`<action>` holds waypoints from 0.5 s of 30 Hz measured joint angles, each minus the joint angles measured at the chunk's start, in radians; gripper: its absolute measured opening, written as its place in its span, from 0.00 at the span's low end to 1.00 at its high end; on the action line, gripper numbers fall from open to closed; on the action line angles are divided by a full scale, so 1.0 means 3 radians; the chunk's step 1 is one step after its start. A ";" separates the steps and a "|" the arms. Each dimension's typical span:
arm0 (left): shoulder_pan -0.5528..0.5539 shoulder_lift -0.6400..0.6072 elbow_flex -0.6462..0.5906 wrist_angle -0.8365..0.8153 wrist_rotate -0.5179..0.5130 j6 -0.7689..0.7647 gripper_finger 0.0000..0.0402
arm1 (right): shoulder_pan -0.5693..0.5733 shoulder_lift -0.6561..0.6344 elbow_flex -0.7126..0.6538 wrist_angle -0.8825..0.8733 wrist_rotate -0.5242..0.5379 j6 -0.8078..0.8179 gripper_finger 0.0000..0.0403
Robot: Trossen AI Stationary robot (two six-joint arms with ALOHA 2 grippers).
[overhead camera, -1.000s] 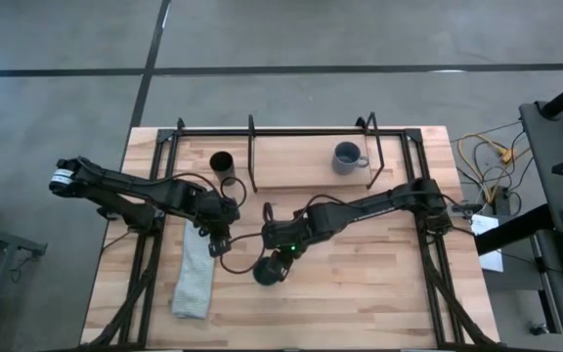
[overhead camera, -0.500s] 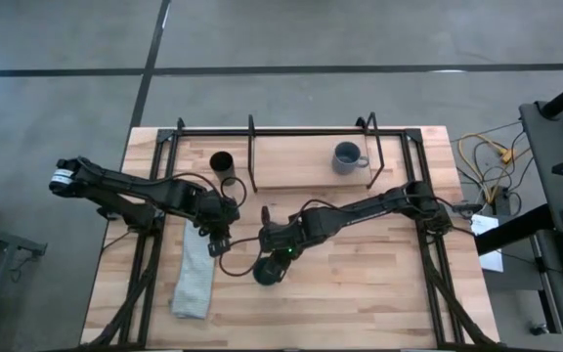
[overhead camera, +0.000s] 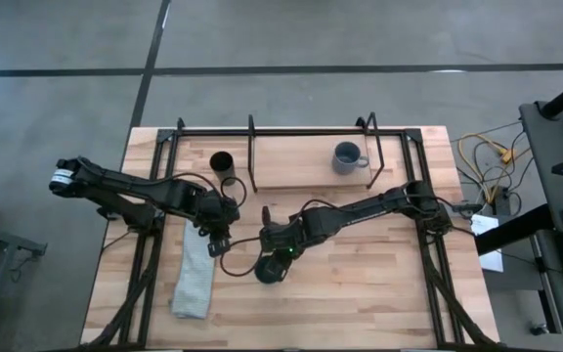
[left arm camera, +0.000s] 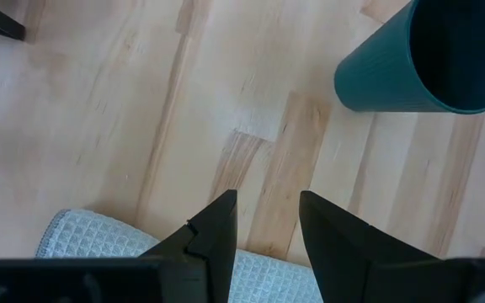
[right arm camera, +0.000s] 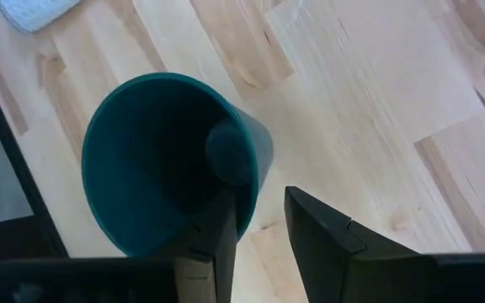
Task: Stack small to large cups/mugs on shelf
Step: Put the green cup on the shelf
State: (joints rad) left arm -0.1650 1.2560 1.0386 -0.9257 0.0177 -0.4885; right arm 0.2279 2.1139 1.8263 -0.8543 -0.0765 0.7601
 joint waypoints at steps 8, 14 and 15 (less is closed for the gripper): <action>0.0000 0.0000 0.0017 0.0002 0.0000 -0.0010 0.29 | -0.0016 0.0000 -0.0031 -0.0006 0.0000 -0.0065 0.18; 0.0000 -0.0001 0.0031 0.0014 0.0000 -0.0014 0.29 | -0.0043 0.0000 -0.0031 -0.0011 -0.0001 -0.0212 0.03; 0.0000 -0.0001 0.0031 0.0015 0.0000 -0.0014 0.29 | -0.0050 0.0000 -0.0024 -0.0031 -0.0001 -0.0218 0.03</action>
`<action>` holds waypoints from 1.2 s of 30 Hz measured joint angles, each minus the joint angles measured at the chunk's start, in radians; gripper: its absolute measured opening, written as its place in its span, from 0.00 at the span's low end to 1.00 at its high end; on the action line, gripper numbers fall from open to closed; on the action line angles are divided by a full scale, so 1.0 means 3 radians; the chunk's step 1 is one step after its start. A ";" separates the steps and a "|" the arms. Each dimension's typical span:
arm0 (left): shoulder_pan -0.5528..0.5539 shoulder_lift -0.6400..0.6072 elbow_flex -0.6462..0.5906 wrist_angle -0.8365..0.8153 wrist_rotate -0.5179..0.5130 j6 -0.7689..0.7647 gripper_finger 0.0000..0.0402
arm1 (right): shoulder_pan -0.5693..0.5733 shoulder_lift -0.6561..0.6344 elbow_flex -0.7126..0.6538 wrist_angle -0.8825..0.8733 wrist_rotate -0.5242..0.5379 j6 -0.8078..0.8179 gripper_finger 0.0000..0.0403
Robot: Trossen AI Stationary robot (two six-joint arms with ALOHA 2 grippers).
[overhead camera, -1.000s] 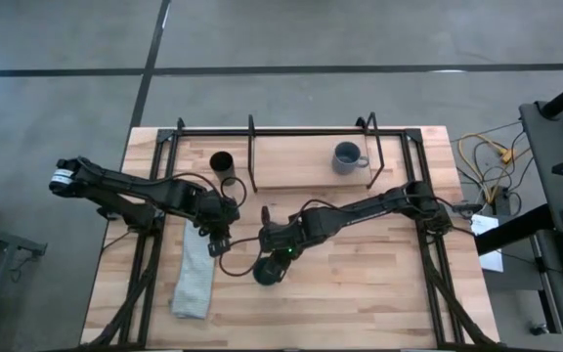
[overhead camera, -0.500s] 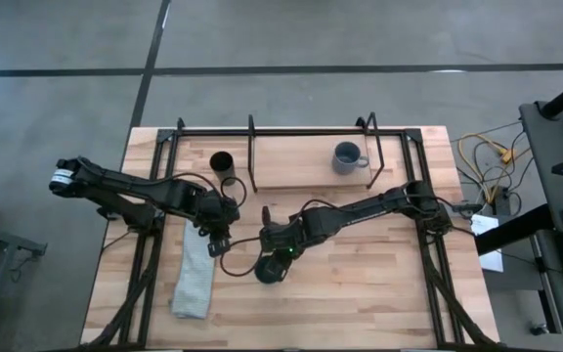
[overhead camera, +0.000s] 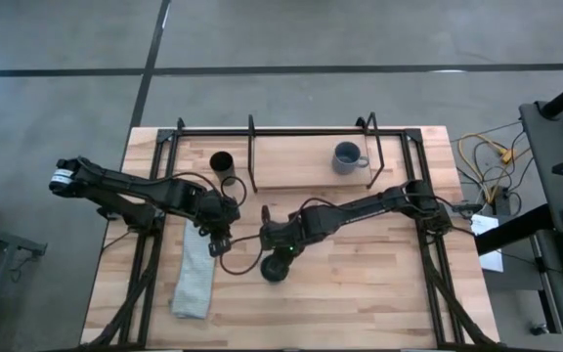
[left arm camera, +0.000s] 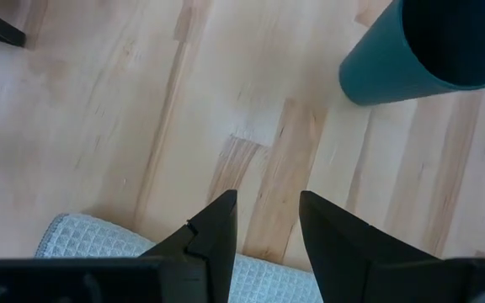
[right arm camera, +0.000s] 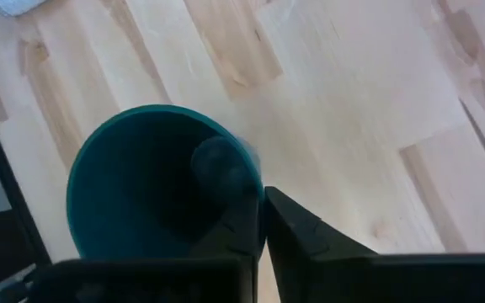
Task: Stack small to large cups/mugs on shelf
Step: Put the green cup on the shelf
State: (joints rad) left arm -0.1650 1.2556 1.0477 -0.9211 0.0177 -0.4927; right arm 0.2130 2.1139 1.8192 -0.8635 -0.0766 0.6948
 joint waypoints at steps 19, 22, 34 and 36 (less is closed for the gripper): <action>0.0000 0.0000 -0.0001 0.0000 0.0000 -0.0008 0.29 | -0.0514 -0.0041 0.1000 -0.1725 0.0846 -0.0782 0.02; 0.0000 0.0000 -0.0001 0.0000 0.0001 -0.0008 0.29 | -0.0672 -0.0045 0.1176 -0.1990 0.1033 -0.0802 0.02; 0.0000 0.0000 -0.0010 -0.0002 0.0001 -0.0006 0.29 | -0.1504 -0.0045 0.1456 -0.2353 0.1106 -0.1250 0.02; 0.0000 0.0000 -0.0010 -0.0002 0.0001 -0.0005 0.29 | -0.1625 -0.0045 0.1457 -0.2352 0.1107 -0.1296 0.02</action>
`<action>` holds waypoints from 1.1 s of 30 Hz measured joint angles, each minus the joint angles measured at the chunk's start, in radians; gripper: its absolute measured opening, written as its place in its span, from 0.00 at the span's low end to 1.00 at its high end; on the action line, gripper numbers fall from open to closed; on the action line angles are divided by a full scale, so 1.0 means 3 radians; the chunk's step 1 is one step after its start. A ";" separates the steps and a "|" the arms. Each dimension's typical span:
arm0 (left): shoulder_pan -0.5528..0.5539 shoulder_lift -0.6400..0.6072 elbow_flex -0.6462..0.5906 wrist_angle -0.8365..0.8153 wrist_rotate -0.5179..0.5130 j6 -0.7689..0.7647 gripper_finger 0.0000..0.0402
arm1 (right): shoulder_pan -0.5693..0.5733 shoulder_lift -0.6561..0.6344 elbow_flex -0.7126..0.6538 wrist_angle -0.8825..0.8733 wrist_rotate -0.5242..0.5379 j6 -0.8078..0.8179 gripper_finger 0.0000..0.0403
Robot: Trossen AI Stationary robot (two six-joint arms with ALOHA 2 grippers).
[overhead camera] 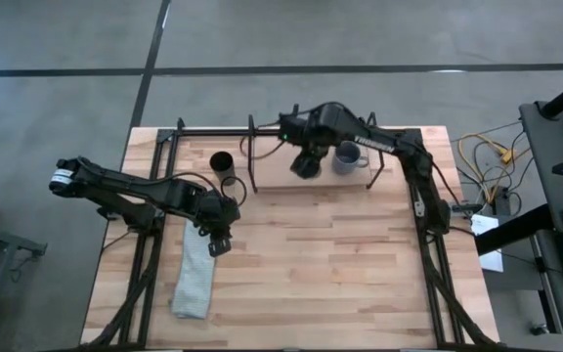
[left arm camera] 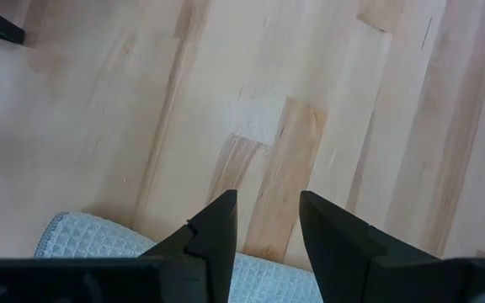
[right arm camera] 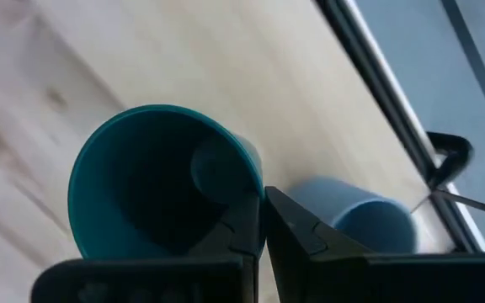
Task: Stack small to large cups/mugs on shelf
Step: Put the green cup on the shelf
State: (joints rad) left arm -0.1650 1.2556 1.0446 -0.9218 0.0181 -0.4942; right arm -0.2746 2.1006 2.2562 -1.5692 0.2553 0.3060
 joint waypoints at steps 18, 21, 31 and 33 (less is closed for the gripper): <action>0.0000 0.0000 -0.0014 0.0004 0.0000 0.0000 0.29 | -0.0522 0.0004 -0.0127 0.0460 -0.0596 0.0202 0.02; 0.0000 0.0000 -0.0014 0.0016 -0.0001 0.0000 0.29 | -0.0526 0.0004 -0.0243 0.0528 -0.0612 0.0245 0.02; 0.0000 0.0000 -0.0014 0.0023 -0.0001 0.0000 0.29 | -0.0567 0.0004 -0.0642 0.0662 -0.0587 0.0319 0.02; 0.0000 0.0000 -0.0014 0.0024 0.0000 0.0000 0.29 | -0.0570 0.0000 -0.0667 0.0709 -0.0588 0.0321 0.02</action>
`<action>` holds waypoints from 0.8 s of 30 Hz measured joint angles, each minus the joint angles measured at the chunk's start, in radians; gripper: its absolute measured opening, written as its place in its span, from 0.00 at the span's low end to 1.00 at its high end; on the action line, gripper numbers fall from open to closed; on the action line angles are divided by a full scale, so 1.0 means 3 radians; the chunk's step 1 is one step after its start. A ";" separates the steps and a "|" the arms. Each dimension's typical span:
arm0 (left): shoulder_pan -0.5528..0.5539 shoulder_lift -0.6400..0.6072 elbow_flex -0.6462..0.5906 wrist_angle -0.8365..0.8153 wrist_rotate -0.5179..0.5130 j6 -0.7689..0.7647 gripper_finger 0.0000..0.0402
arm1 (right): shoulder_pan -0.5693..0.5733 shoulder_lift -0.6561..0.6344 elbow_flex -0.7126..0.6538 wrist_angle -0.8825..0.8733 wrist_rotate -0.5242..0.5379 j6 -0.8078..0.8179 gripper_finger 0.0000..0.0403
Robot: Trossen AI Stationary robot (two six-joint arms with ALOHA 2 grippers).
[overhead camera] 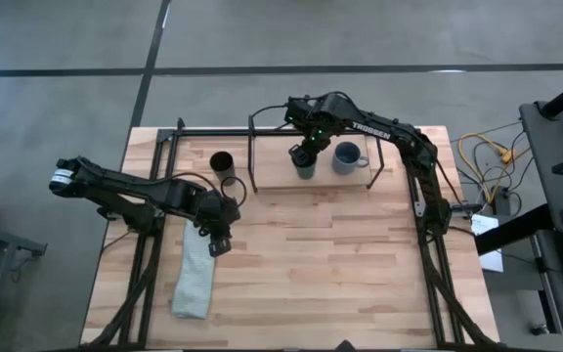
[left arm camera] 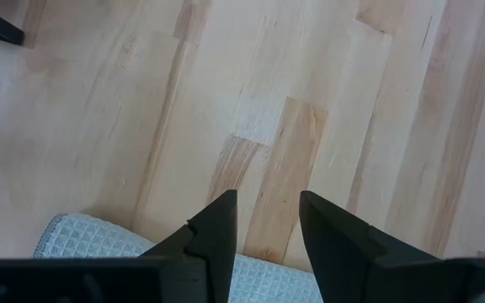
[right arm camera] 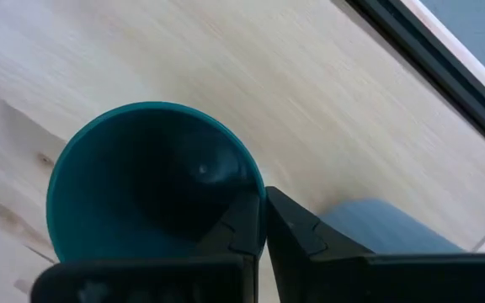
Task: Stack small to large cups/mugs on shelf
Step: Put the green cup on the shelf
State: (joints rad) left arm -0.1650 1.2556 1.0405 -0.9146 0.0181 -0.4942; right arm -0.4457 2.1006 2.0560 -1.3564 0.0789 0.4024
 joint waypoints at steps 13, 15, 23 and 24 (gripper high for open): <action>0.0000 0.0000 0.0000 0.0004 0.0000 0.0000 0.29 | -0.0061 0.0001 0.0000 0.0082 0.0099 -0.0077 0.02; 0.0000 0.0000 0.0000 0.0004 -0.0001 0.0000 0.29 | -0.0068 0.0001 -0.0016 0.0061 0.0099 -0.0130 0.02; 0.0000 0.0000 0.0001 0.0078 0.0000 0.0001 0.29 | -0.0094 0.0001 -0.0021 0.0010 0.0098 -0.0261 0.05; 0.0000 0.0000 0.0002 0.0078 0.0000 0.0001 0.29 | -0.0096 0.0003 -0.0024 -0.0001 0.0098 -0.0281 0.06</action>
State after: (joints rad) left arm -0.1650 1.2556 1.0410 -0.8913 0.0181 -0.4939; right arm -0.4744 2.1014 2.0487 -1.3567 0.1081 0.3180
